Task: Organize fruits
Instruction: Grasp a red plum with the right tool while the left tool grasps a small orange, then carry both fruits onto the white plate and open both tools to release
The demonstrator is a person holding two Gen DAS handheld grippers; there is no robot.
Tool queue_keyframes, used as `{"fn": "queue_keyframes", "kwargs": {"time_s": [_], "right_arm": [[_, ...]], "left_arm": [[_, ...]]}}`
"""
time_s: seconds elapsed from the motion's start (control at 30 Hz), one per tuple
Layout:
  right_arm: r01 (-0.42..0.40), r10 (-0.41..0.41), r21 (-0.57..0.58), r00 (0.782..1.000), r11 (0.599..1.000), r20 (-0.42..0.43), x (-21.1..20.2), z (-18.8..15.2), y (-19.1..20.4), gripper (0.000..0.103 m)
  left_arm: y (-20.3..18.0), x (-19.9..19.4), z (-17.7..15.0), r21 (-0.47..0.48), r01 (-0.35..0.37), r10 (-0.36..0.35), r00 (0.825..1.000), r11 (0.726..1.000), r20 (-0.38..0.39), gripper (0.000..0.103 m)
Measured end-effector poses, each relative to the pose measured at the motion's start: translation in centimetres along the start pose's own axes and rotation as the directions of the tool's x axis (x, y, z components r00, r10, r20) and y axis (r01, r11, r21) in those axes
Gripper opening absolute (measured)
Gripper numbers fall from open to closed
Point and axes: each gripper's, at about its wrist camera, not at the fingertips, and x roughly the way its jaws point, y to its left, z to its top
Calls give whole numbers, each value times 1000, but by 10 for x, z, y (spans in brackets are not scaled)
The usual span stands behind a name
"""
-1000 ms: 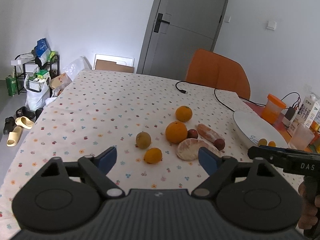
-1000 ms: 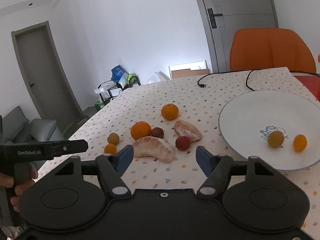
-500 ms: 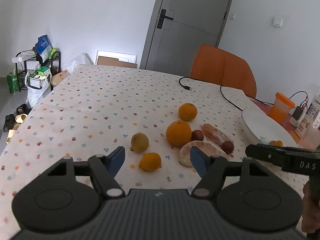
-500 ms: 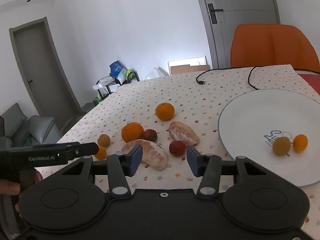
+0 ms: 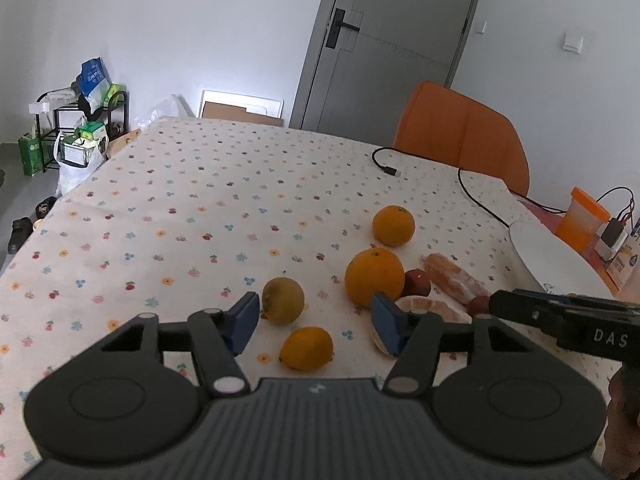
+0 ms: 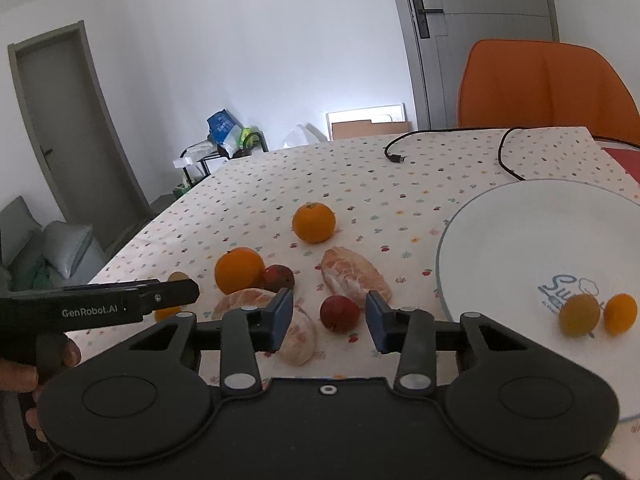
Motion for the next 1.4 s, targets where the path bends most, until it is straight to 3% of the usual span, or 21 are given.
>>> {"fn": "queue_keyframes", "kwargs": {"time_s": [0.3, 0.4, 0.47, 0.53, 0.97, 1.4], "right_arm": [[25, -26, -36, 999, 999, -39, 16, 2, 5, 35], [28, -30, -41, 998, 999, -46, 20, -1, 5, 27], [23, -24, -36, 999, 999, -44, 20, -1, 4, 22], [26, -27, -35, 999, 999, -42, 19, 0, 4, 22], [-2, 2, -20, 1000, 1000, 24, -13, 2, 4, 21], [28, -29, 14, 996, 999, 79, -51, -5, -15, 21]], "left_arm": [[0, -4, -9, -8, 2, -2, 1000, 1000, -17, 56], [1, -6, -12, -4, -8, 8, 1000, 1000, -13, 46], [2, -6, -11, -9, -18, 17, 1000, 1000, -14, 29], [5, -6, -9, -24, -9, 8, 1000, 1000, -22, 25], [-10, -23, -6, 6, 16, -16, 1000, 1000, 12, 25], [-45, -31, -3, 61, 56, -58, 998, 997, 32, 25]]}}
